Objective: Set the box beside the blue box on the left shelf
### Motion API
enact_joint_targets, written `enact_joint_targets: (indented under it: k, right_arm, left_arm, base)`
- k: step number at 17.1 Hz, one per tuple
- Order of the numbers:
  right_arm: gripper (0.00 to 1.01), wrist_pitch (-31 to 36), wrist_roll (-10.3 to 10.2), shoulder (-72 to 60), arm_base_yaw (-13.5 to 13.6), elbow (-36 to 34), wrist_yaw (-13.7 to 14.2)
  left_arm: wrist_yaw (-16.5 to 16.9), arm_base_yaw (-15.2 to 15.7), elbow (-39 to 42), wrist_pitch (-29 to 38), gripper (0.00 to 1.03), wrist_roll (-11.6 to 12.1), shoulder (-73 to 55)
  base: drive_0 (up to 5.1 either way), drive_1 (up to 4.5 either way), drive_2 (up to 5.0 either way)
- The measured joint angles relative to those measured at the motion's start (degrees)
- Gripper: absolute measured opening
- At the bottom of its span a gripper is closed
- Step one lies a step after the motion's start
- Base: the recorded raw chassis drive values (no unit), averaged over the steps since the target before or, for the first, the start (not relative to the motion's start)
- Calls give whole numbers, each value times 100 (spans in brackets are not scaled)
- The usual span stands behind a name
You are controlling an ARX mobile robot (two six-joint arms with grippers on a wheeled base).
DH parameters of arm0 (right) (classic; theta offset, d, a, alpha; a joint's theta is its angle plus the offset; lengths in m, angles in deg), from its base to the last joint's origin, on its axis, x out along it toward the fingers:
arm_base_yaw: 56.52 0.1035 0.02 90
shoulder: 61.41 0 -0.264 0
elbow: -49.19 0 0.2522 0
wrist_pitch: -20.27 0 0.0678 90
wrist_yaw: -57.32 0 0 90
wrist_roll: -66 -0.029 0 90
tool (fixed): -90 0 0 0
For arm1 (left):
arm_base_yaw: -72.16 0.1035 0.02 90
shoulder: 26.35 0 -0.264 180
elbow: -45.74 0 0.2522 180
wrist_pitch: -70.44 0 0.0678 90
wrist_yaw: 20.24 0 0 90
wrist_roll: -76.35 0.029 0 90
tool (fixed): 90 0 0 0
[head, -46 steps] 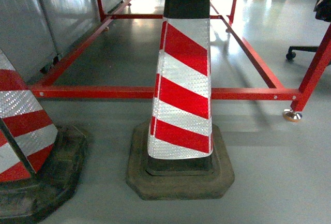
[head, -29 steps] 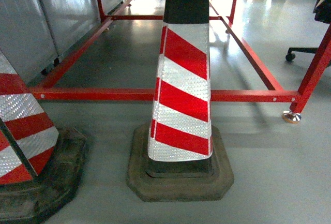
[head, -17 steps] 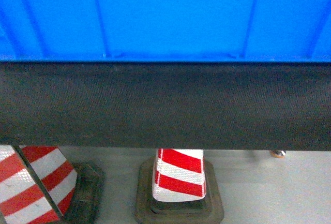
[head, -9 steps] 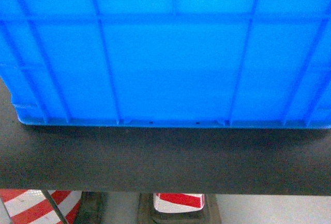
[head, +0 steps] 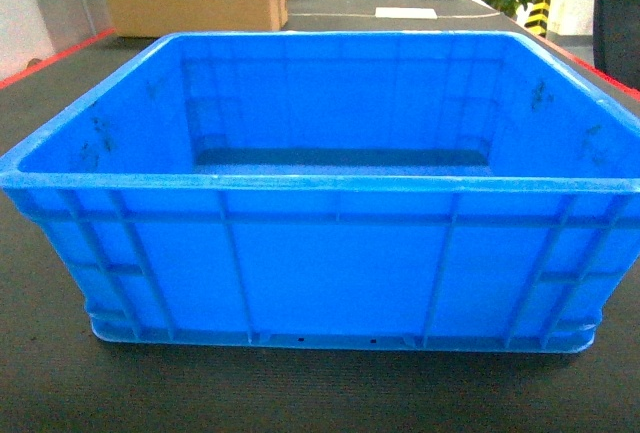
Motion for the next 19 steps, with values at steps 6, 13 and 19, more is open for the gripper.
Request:
enact_joint_targets:
  k: [6, 13, 19]
  right_arm:
    - [98, -24, 0, 0, 0, 0, 0]
    - [98, -22, 0, 0, 0, 0, 0]
    - [98, -22, 0, 0, 0, 0, 0]
  left_arm:
    - [-2, 0, -2, -17, 98, 0, 0]
    - [-2, 0, -2, -15, 98, -2, 0]
    - [-2, 0, -2, -17, 98, -2, 0]
  base:
    - [0, 0, 0]
    - [0, 0, 0]
    - [0, 0, 0]
